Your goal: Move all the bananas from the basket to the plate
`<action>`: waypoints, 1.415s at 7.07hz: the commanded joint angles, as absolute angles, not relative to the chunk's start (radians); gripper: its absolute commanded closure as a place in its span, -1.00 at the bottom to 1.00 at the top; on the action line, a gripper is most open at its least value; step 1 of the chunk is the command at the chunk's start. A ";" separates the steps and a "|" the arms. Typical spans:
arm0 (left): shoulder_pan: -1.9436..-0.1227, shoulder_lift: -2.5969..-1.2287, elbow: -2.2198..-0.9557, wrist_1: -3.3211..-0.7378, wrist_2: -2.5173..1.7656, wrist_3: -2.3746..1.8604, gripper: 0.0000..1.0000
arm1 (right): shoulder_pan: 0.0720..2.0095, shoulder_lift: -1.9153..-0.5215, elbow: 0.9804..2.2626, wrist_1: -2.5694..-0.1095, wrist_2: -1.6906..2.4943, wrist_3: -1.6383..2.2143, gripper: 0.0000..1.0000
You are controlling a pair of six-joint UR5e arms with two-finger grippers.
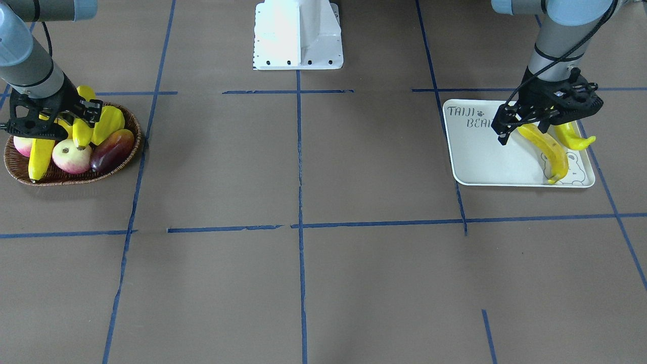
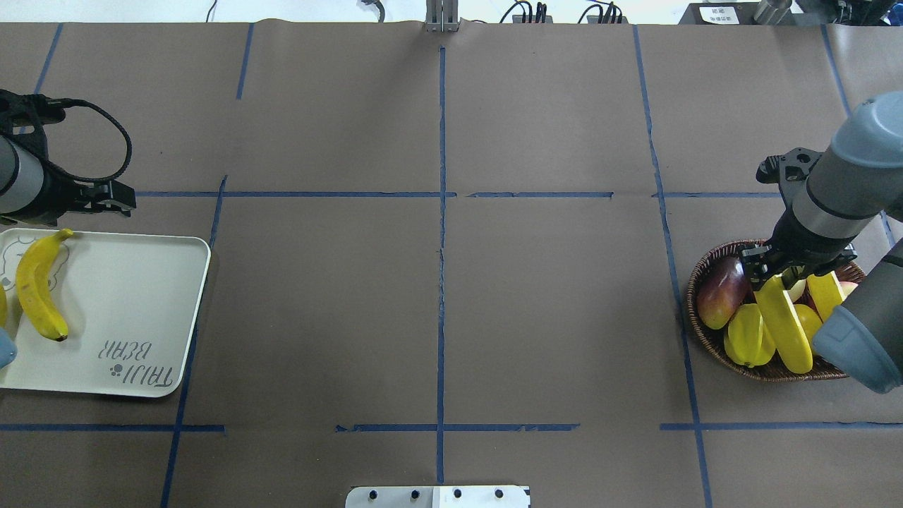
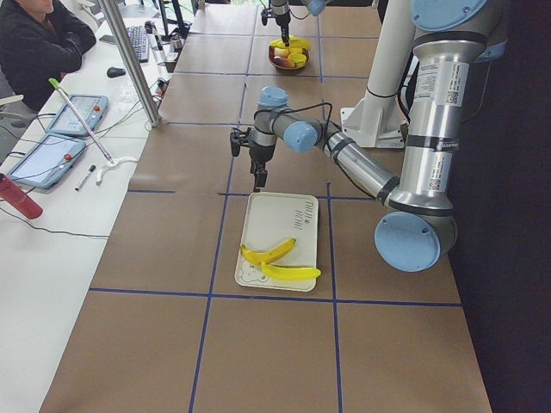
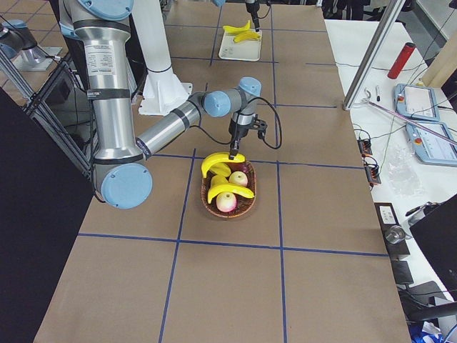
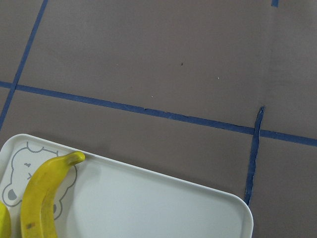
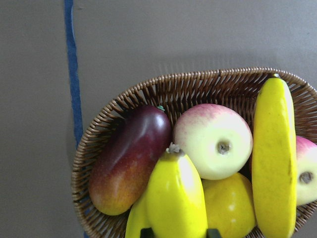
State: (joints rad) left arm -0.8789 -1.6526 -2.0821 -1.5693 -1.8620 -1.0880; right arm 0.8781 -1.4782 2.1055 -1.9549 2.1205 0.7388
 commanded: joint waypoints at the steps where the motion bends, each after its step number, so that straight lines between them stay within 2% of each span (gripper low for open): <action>1: -0.879 -1.655 -2.083 -1.569 -1.862 -1.095 -1.00 | 0.955 -1.406 2.158 -2.108 2.172 0.659 1.00; 2: -0.877 -1.657 -2.083 -1.571 -1.862 -1.095 -1.00 | 1.006 -1.352 2.154 -2.118 2.306 0.643 1.00; 5: -0.868 -1.744 -2.091 -1.557 -1.934 -1.247 -1.00 | 1.043 -1.162 2.125 -1.976 2.344 0.725 1.00; 8: -0.829 -1.893 -2.144 -1.595 -2.104 -1.527 -1.00 | 1.040 -1.141 2.008 -1.375 2.257 1.160 1.00; 10: -0.753 -1.980 -2.145 -1.608 -2.108 -1.795 -1.00 | 1.010 -1.112 2.000 -1.244 2.089 1.314 1.00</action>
